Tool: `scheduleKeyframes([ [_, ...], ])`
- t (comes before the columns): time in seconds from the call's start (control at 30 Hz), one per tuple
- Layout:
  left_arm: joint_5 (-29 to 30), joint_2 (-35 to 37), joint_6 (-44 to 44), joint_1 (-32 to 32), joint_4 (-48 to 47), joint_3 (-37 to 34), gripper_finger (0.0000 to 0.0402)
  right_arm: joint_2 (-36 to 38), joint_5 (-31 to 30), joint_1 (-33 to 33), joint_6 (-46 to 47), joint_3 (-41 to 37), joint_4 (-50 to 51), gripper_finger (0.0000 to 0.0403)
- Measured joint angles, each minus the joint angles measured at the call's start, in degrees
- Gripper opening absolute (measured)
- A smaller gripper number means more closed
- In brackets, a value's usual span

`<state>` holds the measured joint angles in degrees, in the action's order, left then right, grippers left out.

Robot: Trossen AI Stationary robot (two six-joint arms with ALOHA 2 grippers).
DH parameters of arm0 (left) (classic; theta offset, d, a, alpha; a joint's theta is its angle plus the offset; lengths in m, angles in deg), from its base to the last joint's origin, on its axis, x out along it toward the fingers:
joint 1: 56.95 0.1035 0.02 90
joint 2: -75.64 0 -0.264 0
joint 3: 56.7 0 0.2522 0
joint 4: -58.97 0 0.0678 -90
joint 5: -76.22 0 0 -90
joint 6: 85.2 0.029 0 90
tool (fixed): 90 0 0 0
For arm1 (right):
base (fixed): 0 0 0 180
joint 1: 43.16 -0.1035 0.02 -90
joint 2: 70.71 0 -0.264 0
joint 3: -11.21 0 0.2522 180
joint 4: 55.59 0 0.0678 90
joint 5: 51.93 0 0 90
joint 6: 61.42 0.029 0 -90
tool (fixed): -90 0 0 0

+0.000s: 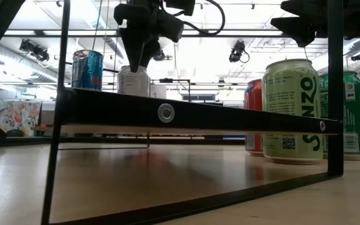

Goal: Place canned beverage on shelf
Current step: Put the orange white soda can on the shelf, then put the red black soda can on the shelf

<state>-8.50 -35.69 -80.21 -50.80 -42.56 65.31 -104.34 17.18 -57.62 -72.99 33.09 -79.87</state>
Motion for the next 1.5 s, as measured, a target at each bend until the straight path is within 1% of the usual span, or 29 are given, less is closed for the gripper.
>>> scheduleKeyframes([
  [0.1, 0.0, 0.0, 0.1, 0.0, 0.0, 0.0, 0.0292, 0.0, 0.0, 0.0, 0.0, 0.0, 0.0, 0.0318],
  [0.33, 0.1, -0.1, -1.6, 0.0, -0.2, 0.4, 0.0331, 0.0, 0.0, 0.0, 0.0, 0.0, 0.0, 0.0318],
  [0.47, 0.3, -0.1, -1.8, 0.0, -0.2, 3.0, 0.0346, 0.0, 0.0, 0.0, 0.0, 0.0, 0.0, 0.0318],
  [0.63, 3.8, -0.1, -1.9, -0.3, 0.5, 7.4, 0.0348, 0.0, 0.0, 0.0, 0.0, 0.0, 0.0, 0.0318],
  [0.73, 4.2, 0.0, -1.9, -0.6, 5.4, 8.1, 0.0348, 0.0, -1.7, 0.0, -0.1, 0.0, 0.6, 0.0318],
  [0.83, 4.2, 0.0, -1.9, -0.6, 10.9, 7.9, 0.0348, 0.0, -7.5, 0.0, 0.5, 0.0, 2.4, 0.0318],
  [0.9, 4.2, 0.0, -1.9, -0.6, 16.2, 6.6, 0.0348, 0.0, -11.5, 0.0, 1.3, 0.0, 3.8, 0.0318],
  [1.03, 4.2, -0.1, -0.8, -0.3, 28.1, 3.6, 0.0348, 0.0, -16.1, 0.0, 2.4, 0.0, 5.3, 0.0318],
  [1.13, 4.0, -0.1, -0.8, 0.1, 35.9, 1.1, 0.0348, 0.0, -21.3, 0.0, 3.7, 0.0, 6.7, 0.0318],
  [1.2, 4.0, -0.1, -1.0, 0.2, 40.1, -0.6, 0.0348, 0.0, -24.1, 0.0, 6.1, 1.1, 11.8, 0.0318],
  [1.27, 4.1, -0.1, -0.4, 0.0, 40.9, -1.6, 0.0348, -0.1, -24.6, 0.0, 10.8, 4.3, 21.9, 0.0318],
  [1.37, 4.9, -0.1, 3.3, -1.0, 41.7, -1.8, 0.0348, -1.8, -24.5, 0.7, 18.7, 9.7, 36.1, 0.0318],
  [1.43, 5.6, -0.1, 5.7, -1.9, 43.5, -1.8, 0.0347, -3.0, -24.4, 1.0, 21.9, 11.9, 41.0, 0.0318],
  [1.5, 5.7, -0.1, 8.0, -2.9, 45.5, -1.8, 0.0344, -3.9, -22.5, 1.6, 24.2, 13.8, 44.8, 0.0318],
])
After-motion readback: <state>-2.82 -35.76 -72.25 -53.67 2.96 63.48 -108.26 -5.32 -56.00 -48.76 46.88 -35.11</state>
